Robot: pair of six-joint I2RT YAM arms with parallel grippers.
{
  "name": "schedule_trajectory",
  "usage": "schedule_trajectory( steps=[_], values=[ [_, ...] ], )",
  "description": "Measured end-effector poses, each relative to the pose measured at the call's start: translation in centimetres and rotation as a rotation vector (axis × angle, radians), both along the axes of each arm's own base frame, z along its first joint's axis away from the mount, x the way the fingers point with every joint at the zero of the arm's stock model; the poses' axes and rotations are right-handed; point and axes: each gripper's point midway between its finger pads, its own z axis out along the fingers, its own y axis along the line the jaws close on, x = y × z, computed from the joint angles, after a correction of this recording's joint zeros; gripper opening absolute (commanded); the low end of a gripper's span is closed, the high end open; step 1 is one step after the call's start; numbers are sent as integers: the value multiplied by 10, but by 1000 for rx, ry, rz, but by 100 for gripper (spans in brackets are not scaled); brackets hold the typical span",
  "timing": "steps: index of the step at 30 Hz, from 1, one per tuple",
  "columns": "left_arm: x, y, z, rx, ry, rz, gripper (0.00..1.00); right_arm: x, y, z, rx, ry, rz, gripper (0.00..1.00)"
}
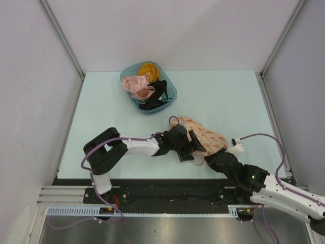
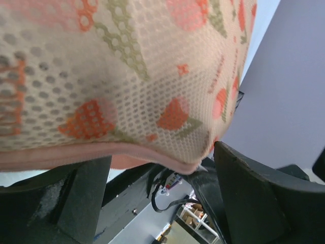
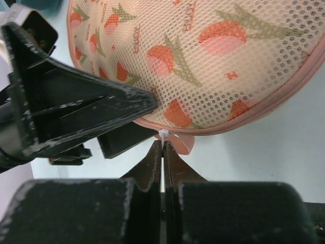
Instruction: Unzip the laundry bag and remove the bra
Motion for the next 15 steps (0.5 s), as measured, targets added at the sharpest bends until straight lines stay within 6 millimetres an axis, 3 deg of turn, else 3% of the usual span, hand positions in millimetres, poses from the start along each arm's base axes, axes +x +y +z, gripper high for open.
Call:
schedule_trajectory(
  steps=[3, 6, 7, 9, 15],
  values=[
    [1, -4, -5, 10, 15, 4, 75, 1, 2, 1, 8, -4, 1, 0],
    [1, -5, -4, 11, 26, 16, 46, 1, 2, 3, 14, -6, 1, 0],
    [2, -6, -4, 11, 28, 19, 23, 1, 2, 3, 18, -8, 2, 0],
    [4, -6, -2, 13, 34, 28, 0, 0, 1, 5, 27, -12, 1, 0],
    [12, -8, 7, 12, 39, 25, 0, -4, -6, 6, 32, -12, -6, 0]
  ],
)
